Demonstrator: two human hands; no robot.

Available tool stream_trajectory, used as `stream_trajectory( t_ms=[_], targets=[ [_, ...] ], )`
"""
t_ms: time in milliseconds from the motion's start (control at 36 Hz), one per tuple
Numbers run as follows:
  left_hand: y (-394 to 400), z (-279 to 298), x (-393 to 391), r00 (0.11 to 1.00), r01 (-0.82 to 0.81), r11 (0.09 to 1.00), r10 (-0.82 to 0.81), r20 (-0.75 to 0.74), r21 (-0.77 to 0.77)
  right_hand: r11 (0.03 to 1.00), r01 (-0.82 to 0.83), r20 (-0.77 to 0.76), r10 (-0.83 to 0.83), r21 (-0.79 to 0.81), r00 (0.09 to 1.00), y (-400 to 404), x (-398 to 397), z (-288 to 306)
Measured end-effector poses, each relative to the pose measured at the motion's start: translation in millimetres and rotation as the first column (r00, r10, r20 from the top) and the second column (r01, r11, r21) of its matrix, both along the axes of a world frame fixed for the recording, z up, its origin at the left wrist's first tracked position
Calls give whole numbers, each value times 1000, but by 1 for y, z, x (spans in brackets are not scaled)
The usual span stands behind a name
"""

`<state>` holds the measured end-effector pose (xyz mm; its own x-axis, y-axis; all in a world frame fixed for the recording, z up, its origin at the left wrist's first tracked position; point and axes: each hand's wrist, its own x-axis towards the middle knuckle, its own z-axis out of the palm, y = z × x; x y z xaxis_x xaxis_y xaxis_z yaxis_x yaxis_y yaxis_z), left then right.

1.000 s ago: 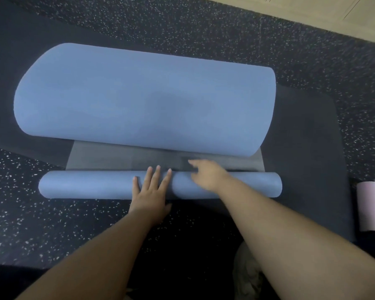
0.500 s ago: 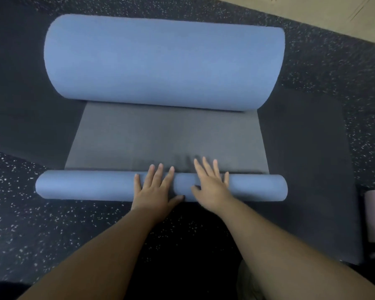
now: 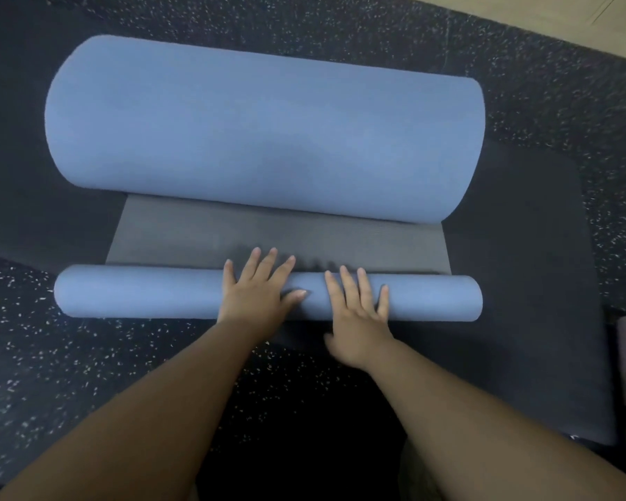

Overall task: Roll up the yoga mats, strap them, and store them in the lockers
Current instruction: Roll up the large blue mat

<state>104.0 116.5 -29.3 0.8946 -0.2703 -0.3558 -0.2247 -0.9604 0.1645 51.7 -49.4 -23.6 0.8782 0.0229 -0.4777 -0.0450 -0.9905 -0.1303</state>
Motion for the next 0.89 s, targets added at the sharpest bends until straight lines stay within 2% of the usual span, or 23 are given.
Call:
stream_trajectory(
  t_ms=[111,167,278,583,722,889],
  targets=[
    [4,-6,-5,991,21,996,-9,130,-89,1000,-3,-32,4,19,999,-4,16,1],
    [9,-14,-10,967,73,989,-39,253,-129,999,2,-23,-1,36,1000,-5,24,1],
    [15,-27,-19,902,145,987,-101,419,-75,998,-8,-24,9,55,1000,-9,37,2],
    [7,-16,10,971,106,979,-139,197,172,995,-82,47,84,-48,995,-11,59,2],
    [2,-13,33,983,69,980,-99,153,189,984,-82,102,99,-158,990,-3,55,-6],
    [0,-14,42,968,86,964,-140,207,253,985,-56,107,74,-161,992,-3,64,-9]
  ],
)
